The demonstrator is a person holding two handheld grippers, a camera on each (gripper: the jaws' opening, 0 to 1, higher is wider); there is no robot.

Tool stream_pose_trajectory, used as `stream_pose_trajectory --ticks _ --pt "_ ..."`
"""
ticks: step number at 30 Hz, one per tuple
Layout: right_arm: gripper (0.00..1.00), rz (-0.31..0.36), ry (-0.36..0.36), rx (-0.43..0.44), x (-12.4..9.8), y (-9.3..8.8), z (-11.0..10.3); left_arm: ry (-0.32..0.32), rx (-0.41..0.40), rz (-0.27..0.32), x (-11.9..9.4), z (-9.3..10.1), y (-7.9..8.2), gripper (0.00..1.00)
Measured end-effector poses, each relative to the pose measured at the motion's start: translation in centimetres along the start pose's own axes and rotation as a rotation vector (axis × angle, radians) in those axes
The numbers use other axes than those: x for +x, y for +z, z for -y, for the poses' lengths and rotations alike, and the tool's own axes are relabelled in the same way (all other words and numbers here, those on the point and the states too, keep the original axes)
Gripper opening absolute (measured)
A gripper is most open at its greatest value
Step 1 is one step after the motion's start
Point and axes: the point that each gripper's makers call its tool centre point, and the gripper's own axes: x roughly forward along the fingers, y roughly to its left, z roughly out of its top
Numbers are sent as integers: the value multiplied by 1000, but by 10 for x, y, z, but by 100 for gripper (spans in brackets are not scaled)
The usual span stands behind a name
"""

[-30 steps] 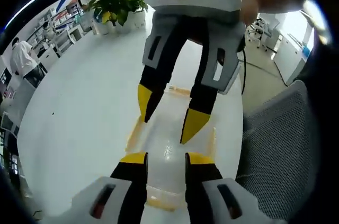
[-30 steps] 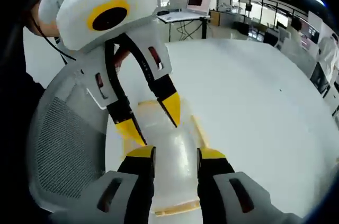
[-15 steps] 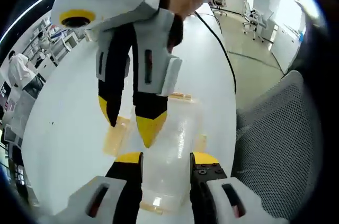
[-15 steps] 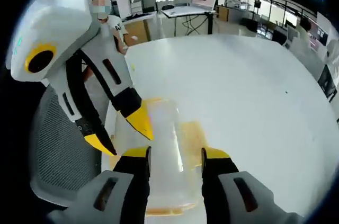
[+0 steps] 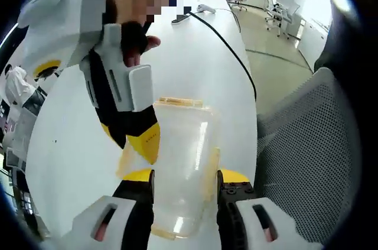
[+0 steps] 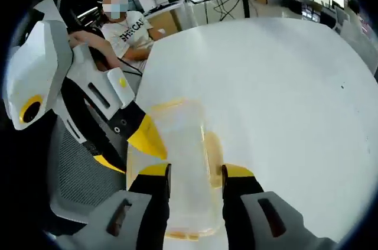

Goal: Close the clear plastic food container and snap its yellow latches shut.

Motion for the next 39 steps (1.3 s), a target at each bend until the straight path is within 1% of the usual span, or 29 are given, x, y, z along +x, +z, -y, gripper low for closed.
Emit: stream_pose_trajectory --ticks 1,2,3,4,6,8,9,10,13,16,20,22,24,27,32,33,34,35,37,38,39 --pt "32 -10 4 -16 0 1 0 12 27 -19 2 -1 -2 37" --pt "32 -21 6 -26 0 1 -1 13 32 -22 3 0 -2 37" --pt "31 -41 12 -40 0 1 -1 29 64 -25 4 -1 -2 38" --pt "31 -47 16 -36 1 2 -2 30 80 -25 5 0 -1 38" --pt "31 -73 13 -49 1 2 0 44 77 -36 5 0 -2 38" --pt "31 -91 14 -59 2 1 0 54 93 -38 6 0 -3 38" --pt "31 -102 13 -73 2 1 0 58 105 -42 6 0 -4 38" --pt "31 -112 15 -113 2 2 -1 61 105 -44 6 0 -4 38" --pt "30 -142 17 -95 3 2 -1 75 123 -54 7 0 -5 38" --pt "29 -171 32 -79 5 1 0 79 123 -59 7 -1 -5 38" --pt "28 -208 39 -103 5 0 -2 80 126 -92 8 -1 -5 38" --pt "27 -225 35 -103 5 0 -2 78 126 -99 8 -1 -6 38" --pt "27 -231 35 -103 5 0 -1 83 131 -100 8 -1 -6 37" --pt "25 -224 42 -86 3 -1 1 116 158 -100 9 0 -7 37" --pt "22 -226 50 -61 3 0 3 118 163 -105 9 -3 -6 36" --pt "22 -234 47 -61 3 -1 2 120 181 -98 7 -5 -4 35" --pt "22 -240 54 -63 3 0 2 124 171 -106 3 -6 -5 35" --pt "22 -250 55 -64 4 0 2 127 181 -107 5 -5 -5 35" --pt "21 -274 57 -68 5 0 2 119 163 -101 9 -6 -6 35" --pt "21 -282 68 -54 6 1 0 113 161 -104 10 -6 -6 35" --pt "21 -291 69 -60 7 1 1 110 163 -106 11 -5 -7 35"
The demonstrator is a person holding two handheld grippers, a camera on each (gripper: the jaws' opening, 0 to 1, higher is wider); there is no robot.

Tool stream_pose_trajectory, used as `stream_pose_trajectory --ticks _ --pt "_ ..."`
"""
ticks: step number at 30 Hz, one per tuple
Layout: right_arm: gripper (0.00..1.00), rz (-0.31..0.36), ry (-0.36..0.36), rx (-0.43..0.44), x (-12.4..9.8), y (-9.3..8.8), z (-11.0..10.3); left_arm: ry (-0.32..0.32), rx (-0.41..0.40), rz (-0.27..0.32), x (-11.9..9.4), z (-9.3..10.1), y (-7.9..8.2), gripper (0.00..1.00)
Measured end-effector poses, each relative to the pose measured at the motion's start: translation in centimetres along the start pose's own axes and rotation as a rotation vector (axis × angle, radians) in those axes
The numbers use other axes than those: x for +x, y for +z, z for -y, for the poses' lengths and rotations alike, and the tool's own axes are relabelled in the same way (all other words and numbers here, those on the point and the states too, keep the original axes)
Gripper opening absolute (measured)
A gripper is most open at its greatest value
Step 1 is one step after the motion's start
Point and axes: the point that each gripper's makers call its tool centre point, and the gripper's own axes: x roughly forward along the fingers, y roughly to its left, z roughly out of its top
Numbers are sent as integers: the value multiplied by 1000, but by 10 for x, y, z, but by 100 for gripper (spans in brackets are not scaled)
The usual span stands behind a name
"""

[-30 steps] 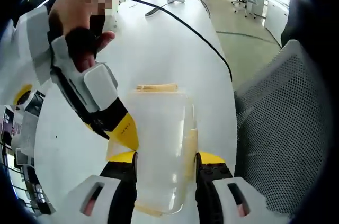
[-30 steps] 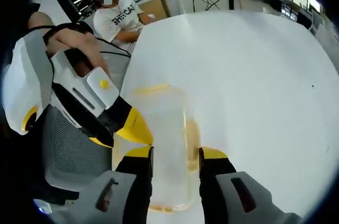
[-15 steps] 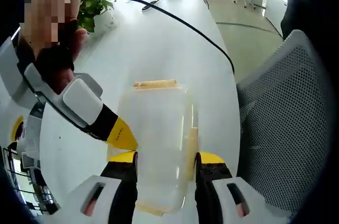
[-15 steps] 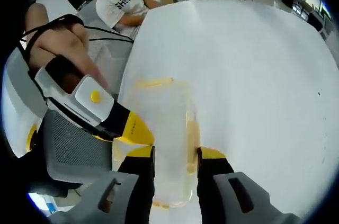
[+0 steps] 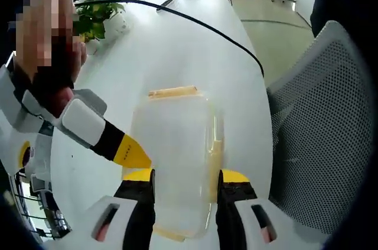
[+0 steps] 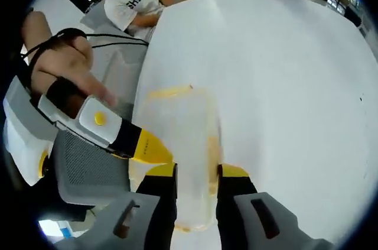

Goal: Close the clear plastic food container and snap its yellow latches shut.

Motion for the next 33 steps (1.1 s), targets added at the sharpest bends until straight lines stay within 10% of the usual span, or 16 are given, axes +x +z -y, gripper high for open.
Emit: stream_pose_trajectory --ticks 24,33 --pt "24 26 -29 9 -5 -3 -1 -62 11 -46 -5 0 1 37" --pt "25 148 -75 3 -12 -4 -2 -144 -76 -32 -9 9 4 51"
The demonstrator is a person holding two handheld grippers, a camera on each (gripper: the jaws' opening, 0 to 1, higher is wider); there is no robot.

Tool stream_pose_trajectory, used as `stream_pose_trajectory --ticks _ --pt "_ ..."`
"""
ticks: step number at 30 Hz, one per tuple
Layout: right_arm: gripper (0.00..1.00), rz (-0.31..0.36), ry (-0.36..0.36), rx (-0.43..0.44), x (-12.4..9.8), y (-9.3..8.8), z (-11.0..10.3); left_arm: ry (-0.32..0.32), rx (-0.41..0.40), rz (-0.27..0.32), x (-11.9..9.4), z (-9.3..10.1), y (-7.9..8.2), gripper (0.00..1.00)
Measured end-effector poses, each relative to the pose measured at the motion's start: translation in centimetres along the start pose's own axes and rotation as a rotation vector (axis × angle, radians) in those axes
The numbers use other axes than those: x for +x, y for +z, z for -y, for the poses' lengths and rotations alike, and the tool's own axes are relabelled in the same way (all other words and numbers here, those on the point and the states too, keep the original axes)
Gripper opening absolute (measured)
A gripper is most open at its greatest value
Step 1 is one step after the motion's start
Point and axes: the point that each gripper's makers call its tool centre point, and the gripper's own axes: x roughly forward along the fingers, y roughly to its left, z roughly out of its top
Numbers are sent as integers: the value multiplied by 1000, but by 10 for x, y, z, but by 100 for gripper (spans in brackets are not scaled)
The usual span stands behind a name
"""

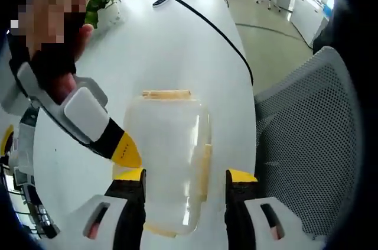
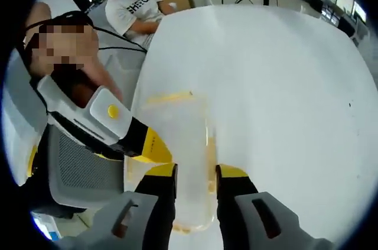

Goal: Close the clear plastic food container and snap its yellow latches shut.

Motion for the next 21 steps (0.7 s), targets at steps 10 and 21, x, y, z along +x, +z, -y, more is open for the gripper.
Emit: stream_pose_trajectory --ticks 10,21 --pt "69 110 -85 -75 -9 -1 -8 -56 -2 0 1 20 2 82" --pt "97 128 -168 -87 -10 -16 -19 -37 -46 9 -5 7 1 99"
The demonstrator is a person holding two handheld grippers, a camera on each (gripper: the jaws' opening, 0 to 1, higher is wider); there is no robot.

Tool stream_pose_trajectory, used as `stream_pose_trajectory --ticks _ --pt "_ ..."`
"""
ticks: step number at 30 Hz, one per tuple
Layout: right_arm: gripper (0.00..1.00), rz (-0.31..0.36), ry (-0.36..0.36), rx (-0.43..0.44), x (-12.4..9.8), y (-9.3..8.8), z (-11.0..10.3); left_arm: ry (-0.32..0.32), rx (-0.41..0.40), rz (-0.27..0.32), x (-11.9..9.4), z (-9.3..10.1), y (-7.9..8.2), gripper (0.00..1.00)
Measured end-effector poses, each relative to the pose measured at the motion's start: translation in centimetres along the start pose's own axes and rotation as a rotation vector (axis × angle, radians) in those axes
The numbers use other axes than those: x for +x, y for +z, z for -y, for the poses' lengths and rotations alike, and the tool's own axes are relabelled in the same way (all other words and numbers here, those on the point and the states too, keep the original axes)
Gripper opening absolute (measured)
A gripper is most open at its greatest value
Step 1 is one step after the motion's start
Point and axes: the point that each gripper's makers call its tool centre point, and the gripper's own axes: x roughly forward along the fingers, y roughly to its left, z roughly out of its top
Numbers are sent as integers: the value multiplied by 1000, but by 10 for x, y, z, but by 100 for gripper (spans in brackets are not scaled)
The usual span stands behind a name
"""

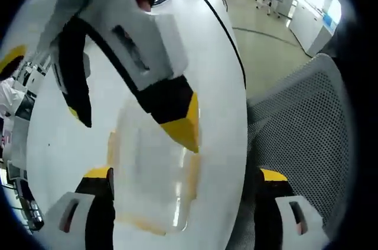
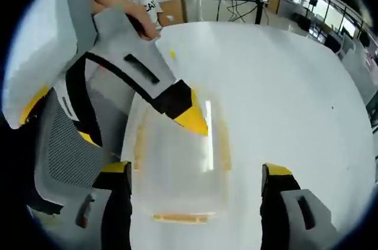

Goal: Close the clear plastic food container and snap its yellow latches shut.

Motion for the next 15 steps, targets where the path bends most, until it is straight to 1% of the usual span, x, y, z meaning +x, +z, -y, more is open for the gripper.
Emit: stream_pose_trajectory --ticks 1,4,5,6,9,10,13,15 --pt "99 0 -12 1 0 -1 0 1 -1 -5 0 -1 -1 99" --pt "100 -14 -39 -35 0 -6 -4 -6 6 -33 2 -4 -9 99" --pt "100 -14 -47 -44 0 -6 -5 1 6 -42 2 -6 -11 99" --pt "100 -7 -50 -49 -1 -7 -8 7 9 -57 3 -9 -14 99" --pt "98 -11 -50 -47 0 -11 -13 27 22 -75 2 -17 -19 99" --pt "97 -13 -55 -47 0 -12 -14 25 27 -75 1 -19 -20 99" --pt "97 -48 -73 -60 3 -22 -17 26 31 -94 2 -24 -26 98" --pt "97 -55 -76 -58 5 -25 -19 31 41 -112 4 -30 -30 98"
